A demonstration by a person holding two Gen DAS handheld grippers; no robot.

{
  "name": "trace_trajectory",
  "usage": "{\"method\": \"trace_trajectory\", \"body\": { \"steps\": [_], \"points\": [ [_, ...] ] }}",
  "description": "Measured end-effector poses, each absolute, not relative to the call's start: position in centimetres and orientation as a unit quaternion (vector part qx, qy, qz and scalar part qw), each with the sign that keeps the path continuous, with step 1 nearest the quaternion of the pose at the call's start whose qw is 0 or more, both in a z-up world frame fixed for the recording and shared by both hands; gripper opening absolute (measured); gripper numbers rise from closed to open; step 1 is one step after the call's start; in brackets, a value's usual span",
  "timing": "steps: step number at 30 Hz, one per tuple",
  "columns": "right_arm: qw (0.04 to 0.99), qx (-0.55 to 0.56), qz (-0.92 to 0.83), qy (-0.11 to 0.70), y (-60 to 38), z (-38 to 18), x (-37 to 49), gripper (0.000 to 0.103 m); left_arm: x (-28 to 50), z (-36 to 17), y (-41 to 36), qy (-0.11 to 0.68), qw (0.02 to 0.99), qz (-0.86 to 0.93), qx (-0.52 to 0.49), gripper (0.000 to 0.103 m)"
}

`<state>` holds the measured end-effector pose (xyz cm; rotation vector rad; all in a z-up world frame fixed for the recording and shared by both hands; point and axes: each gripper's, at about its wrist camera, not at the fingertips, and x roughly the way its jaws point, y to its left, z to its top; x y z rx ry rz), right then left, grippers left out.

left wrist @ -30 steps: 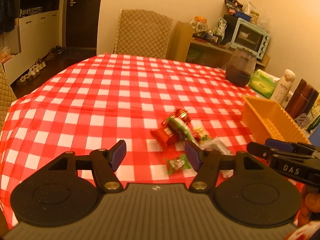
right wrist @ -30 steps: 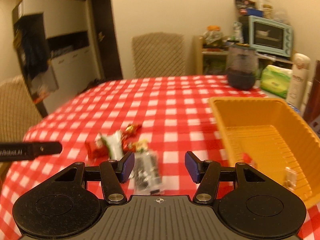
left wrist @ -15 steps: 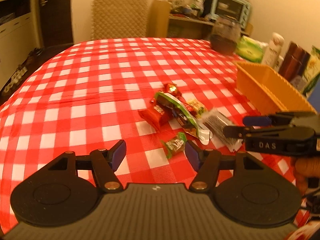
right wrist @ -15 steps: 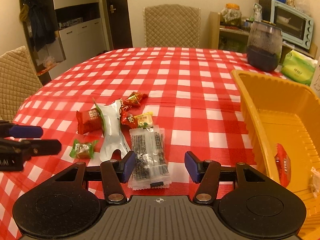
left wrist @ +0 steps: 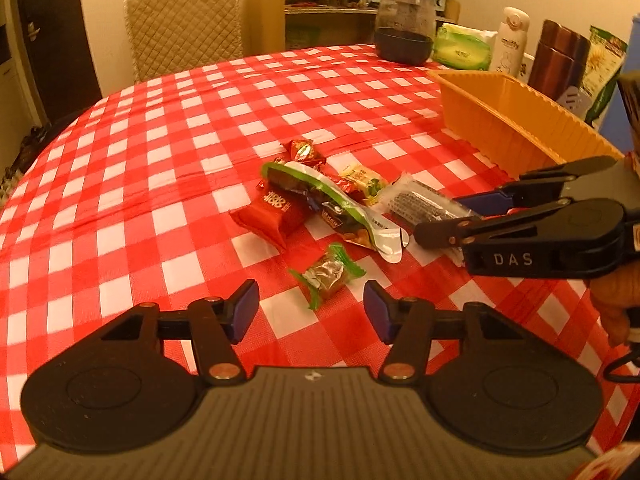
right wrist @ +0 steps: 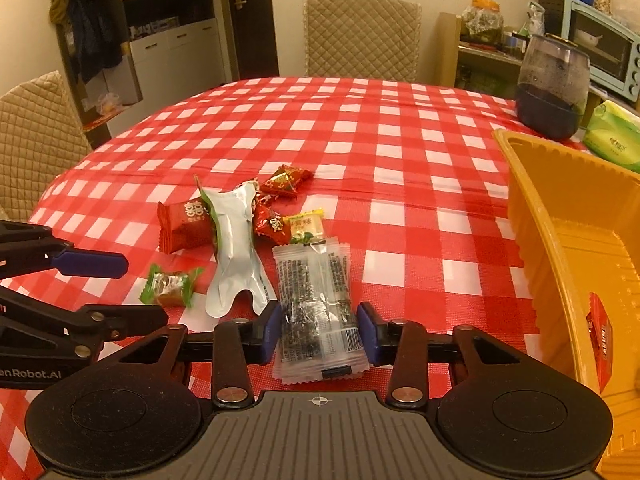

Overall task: Organize snacks
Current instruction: 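Grasp green-wrapped candy with left tool while right grasps dark-stick packet, then carry the green candy and dark-stick packet into the tray, open both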

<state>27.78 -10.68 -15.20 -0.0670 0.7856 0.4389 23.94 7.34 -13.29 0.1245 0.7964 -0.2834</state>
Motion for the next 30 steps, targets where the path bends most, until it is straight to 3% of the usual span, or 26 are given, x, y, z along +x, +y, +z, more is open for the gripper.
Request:
{"method": "trace_trajectory", "body": {
  "steps": [15,17,21,30],
  "points": [
    [0.900,-0.010,0.205,0.385,-11.6,-14.9,27.7,0.039,25.7,-14.5,5.1,0.365,0.904,-0.176,0.140,0.040],
    [0.900,-0.009,0.204,0.386,-11.5,-14.9,27.7,0.039,25.7,-14.4,5.1,0.369,0.903,-0.178,0.133,0.027],
    [0.900,-0.009,0.203,0.386,-11.5,-14.8,27.7,0.039,25.6,-14.3,4.9,0.379,0.900,-0.174,0.127,0.018],
    [0.909,-0.002,0.190,0.371,-12.2,-13.7,26.8,0.037,24.9,-13.4,5.6,0.396,0.905,-0.139,0.071,0.018]
  ]
}}
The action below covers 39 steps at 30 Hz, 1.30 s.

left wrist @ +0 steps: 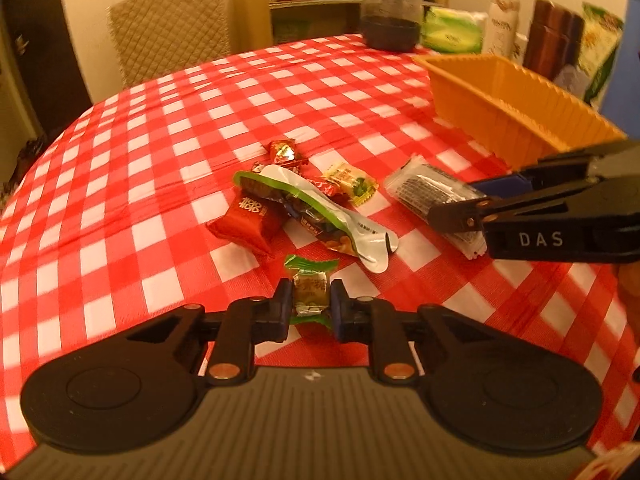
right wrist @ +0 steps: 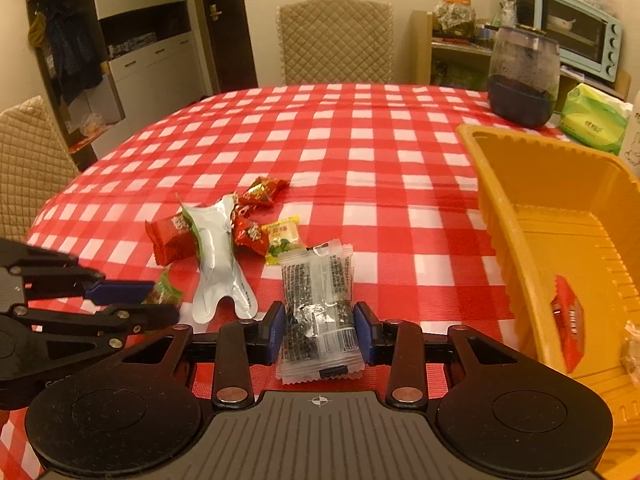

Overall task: Organize snacks
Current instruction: 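Carry the green candy and dark-stick packet into the tray, open both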

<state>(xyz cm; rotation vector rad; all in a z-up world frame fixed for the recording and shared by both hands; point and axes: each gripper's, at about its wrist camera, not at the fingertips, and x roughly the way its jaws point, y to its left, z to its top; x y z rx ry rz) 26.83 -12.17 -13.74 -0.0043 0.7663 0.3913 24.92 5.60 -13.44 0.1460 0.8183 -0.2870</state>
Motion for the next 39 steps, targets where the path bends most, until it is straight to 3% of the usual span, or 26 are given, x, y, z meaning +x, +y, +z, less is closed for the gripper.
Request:
{"method": "trace_trajectory", "body": {
  "steps": [21,39],
  "points": [
    [0.953,0.042,0.112,0.280,-17.9,-7.0,23.0,0.037,23.7,-5.3,-0.7,0.317,0.933,-0.170,0.023,0.018],
    [0.961,0.074,-0.002,0.266,-27.0,-4.7,22.2,0.037,25.9,-3.2,-8.8,0.295,0.924,-0.245,0.015,0.018]
  ]
}}
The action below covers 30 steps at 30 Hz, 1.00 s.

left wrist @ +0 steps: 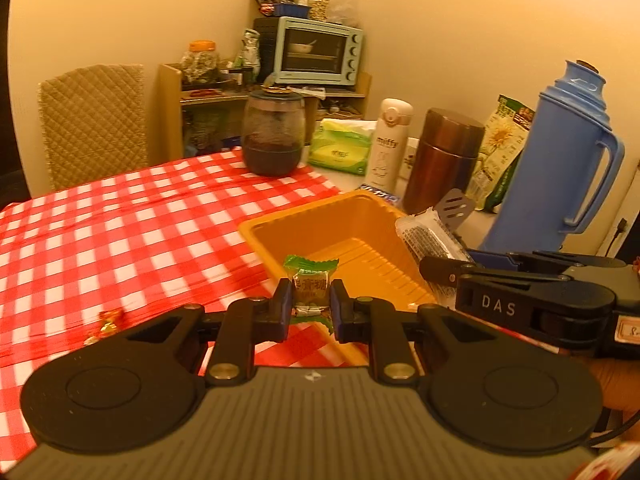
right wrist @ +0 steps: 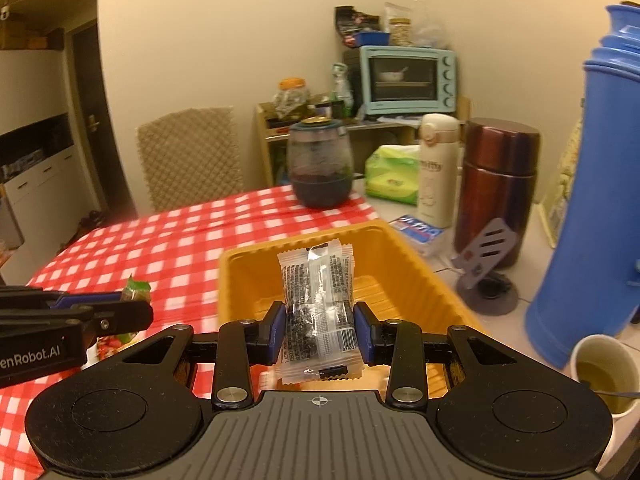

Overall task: Organize snacks
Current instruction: 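Carry the green candy and dark-stick packet into the tray, open both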

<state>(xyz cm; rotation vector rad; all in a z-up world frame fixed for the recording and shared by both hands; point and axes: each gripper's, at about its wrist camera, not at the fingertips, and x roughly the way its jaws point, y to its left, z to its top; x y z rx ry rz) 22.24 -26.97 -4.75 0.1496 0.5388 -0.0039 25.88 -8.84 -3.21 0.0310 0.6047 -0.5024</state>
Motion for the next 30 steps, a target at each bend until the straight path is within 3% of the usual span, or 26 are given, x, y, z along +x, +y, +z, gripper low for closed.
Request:
{"method": "trace_trajectory", "body": {
  "steps": [24,27,28,30],
  "points": [
    [0.946,0.123,-0.049,0.295,-31.3,-6.3,23.4,0.037,28.0,-5.4,-13.4,0.315,0.905,-0.285,0.026,0.018],
    [0.946,0.123,-0.051,0.296,-31.4,-6.3,23.4,0.037,28.2,-5.5,-13.8,0.313,0.904,-0.289,0.030,0.021],
    [0.946,0.124,-0.052,0.296,-31.4,-6.3,23.4,0.037,28.3,-5.5,-13.8,0.311,0.906,-0.286,0.032,0.029],
    [0.945,0.124,-0.052,0.297,-31.4,-6.3,23.4,0.037,28.3,-5.6,-13.6,0.310,0.908,-0.279,0.035,0.030]
  ]
}}
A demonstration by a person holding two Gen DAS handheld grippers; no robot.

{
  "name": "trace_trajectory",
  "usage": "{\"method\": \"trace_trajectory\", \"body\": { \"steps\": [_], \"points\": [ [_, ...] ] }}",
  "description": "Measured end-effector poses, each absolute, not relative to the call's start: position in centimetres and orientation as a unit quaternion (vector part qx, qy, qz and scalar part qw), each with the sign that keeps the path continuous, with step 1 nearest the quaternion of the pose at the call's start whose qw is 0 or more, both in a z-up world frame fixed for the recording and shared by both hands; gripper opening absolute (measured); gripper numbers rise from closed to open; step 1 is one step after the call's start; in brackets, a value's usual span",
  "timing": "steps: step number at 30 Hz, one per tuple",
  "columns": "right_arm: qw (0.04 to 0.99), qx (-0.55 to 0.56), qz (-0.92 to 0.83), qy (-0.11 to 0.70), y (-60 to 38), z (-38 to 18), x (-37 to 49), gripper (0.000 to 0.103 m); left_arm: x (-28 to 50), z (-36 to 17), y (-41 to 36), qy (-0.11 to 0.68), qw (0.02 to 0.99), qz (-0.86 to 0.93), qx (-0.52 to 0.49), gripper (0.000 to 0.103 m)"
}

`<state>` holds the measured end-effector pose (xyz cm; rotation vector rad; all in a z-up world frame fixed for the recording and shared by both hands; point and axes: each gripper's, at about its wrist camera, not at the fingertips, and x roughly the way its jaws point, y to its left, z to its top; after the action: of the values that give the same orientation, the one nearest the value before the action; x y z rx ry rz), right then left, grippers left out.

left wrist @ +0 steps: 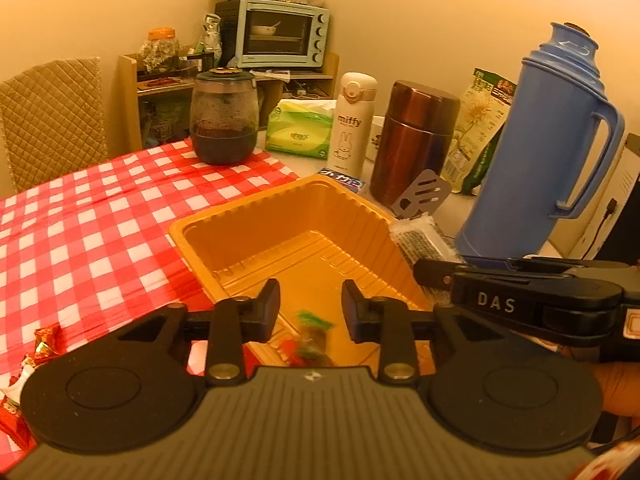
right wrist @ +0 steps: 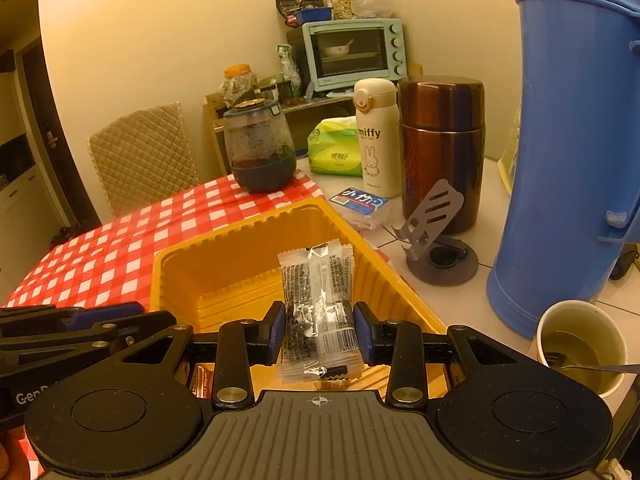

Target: Organize snacks

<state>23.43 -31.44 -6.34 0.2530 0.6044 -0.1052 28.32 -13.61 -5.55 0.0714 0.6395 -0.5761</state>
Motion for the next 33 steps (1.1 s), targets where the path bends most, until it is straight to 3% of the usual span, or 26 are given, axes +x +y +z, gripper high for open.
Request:
{"method": "trace_trajectory", "body": {
  "steps": [24,26,27,28,33],
  "points": [
    [0.950,0.122,-0.013,0.289,-30.2,-6.2,23.5,0.037,28.7,-5.2,-10.7,0.313,0.919,-0.239,0.020,0.031],
    [0.950,0.113,-0.010,0.290,-29.8,-6.2,23.6,0.046,28.7,-5.1,-10.6,0.313,0.920,-0.235,0.020,0.033],
    [0.951,0.113,-0.009,0.288,-29.8,-6.2,23.6,0.061,28.7,-5.1,-10.5,0.313,0.920,-0.234,0.019,0.034],
    [0.951,0.113,-0.009,0.288,-29.8,-6.2,23.6,0.065,28.8,-5.2,-10.5,0.313,0.920,-0.233,0.019,0.034],
    [0.950,0.118,-0.012,0.288,-29.9,-6.2,23.7,0.065,28.8,-5.3,-10.2,0.317,0.920,-0.229,0.018,0.034]
  ]
}}
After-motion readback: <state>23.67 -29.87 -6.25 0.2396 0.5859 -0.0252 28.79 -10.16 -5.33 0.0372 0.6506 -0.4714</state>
